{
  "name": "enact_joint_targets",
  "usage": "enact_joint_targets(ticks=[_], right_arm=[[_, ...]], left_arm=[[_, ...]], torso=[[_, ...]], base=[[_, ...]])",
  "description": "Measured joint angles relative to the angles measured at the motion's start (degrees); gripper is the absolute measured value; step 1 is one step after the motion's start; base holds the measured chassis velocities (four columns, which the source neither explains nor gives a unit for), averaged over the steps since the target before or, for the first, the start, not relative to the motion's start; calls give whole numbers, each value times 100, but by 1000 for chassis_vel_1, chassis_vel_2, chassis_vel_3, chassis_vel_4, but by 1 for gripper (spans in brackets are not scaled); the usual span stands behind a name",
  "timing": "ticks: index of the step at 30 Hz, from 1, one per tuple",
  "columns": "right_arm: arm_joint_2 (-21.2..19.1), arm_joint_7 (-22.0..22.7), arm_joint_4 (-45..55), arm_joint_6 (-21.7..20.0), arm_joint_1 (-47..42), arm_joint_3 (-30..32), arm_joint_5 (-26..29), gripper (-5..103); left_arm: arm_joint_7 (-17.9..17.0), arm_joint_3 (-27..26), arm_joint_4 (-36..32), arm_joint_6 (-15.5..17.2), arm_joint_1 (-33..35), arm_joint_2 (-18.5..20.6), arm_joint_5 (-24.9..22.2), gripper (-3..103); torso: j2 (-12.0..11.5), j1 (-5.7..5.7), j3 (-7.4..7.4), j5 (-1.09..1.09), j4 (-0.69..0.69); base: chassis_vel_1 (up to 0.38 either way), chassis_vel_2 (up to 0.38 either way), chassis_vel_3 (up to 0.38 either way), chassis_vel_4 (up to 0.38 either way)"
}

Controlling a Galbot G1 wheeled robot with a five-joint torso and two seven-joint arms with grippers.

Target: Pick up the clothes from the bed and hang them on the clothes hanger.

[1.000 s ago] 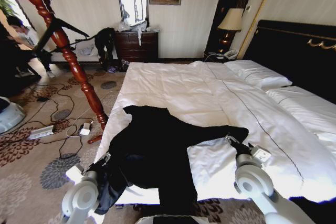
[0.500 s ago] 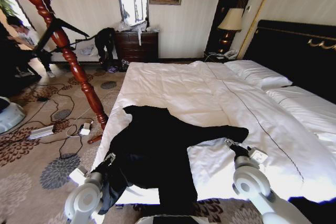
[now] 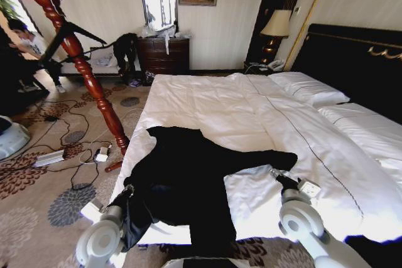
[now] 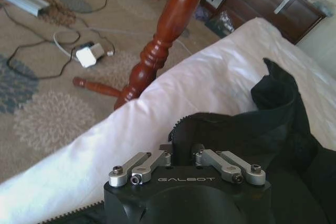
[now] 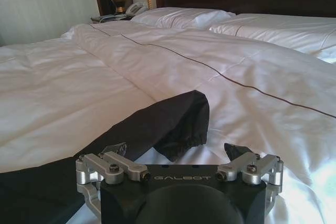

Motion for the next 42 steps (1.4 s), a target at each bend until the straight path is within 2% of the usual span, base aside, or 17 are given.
enact_joint_targets(ticks=[4, 5, 7, 8, 11, 13, 15, 18, 19, 23, 24, 28, 32, 33, 37, 40, 42], right_arm=[[26, -3, -26, 0, -8, -22, -38, 100], [26, -3, -26, 0, -8, -22, -38, 100], [35, -9, -58, 0, -6, -48, -61, 100], [35, -9, -58, 0, -6, -48, -61, 100], [43, -30, -129, 0, 23, -96, -101, 100], [45, -37, -156, 1, 37, -114, -112, 100], [52, -95, -253, 16, 90, -156, -167, 100], [50, -154, -397, 36, 163, -198, -216, 100], [50, -154, -397, 36, 163, -198, -216, 100], [48, -226, -617, 63, 275, -245, -292, 100], [48, -226, -617, 63, 275, -245, -292, 100], [102, -263, -767, 78, 360, -275, -355, 100], [121, -272, -772, 84, 349, -250, -367, 100], [122, -278, -772, 89, 336, -232, -373, 100], [121, -313, -793, 115, 303, -182, -403, 100], [116, -322, -808, 121, 299, -176, -411, 100], [114, -324, -826, 123, 311, -190, -412, 100]], left_arm=[[183, 180, -379, -47, 217, 297, 371, 3], [183, 180, -379, -47, 217, 297, 371, 3], [371, 449, -508, -50, 378, 722, 611, 0], [371, 449, -508, -50, 378, 722, 611, 0], [670, 902, -555, -6, 374, 1408, 848, 0], [746, 1035, -555, 33, 304, 1598, 856, 0], [910, 1429, -481, 166, 12, 2028, 805, 0], [992, 1980, -338, 364, -475, 2398, 613, 0], [992, 1980, -338, 364, -475, 2398, 613, 0], [997, 3051, -188, 788, -1223, 2778, 219, 0], [997, 3051, -188, 788, -1223, 2778, 219, 0], [742, 4321, 35, 1230, -2226, 3168, 47, 0], [427, 4772, 168, 1334, -2584, 3247, -79, -1], [345, 4836, 203, 1353, -2646, 3247, -132, 4], [35, 4721, 189, 1478, -2666, 3160, -364, 20], [-154, 4440, -22, 1555, -2550, 3073, -660, 26], [-300, 4054, -421, 1638, -2354, 2983, -1347, 36]], torso=[[0, 0, 0, 0, 0], [0, 0, 0, 0, 0], [0, 0, 0, 1, 0], [0, 0, 0, 1, 0], [0, 0, 0, 0, 0], [0, 0, 0, -1, 0], [0, 0, 0, 0, 0], [0, 0, 0, 0, -1], [0, 0, 0, 0, -1], [0, 0, 0, 1, 0], [0, 0, 0, 1, 0], [0, 1, 1, 1, -1], [0, 1, 1, 1, 0], [0, 0, 1, 0, 0], [0, 0, 1, 0, 0], [0, 1, 1, 1, 0], [0, 0, 0, 1, 2]], base=[[0, 0, 0, 0], [0, 0, 0, 0], [0, 0, 0, 0], [0, 0, 0, 0], [0, 0, 0, 0], [0, 0, 0, 0], [0, 0, 0, 0], [0, 0, 0, 0], [0, 0, 0, 0], [0, 0, 0, 0], [0, 0, 0, 0], [0, 0, 0, 0], [0, 0, 0, 0], [0, 0, 0, 0], [0, 0, 0, 0], [0, 0, 0, 0], [0, 0, 0, 0]])
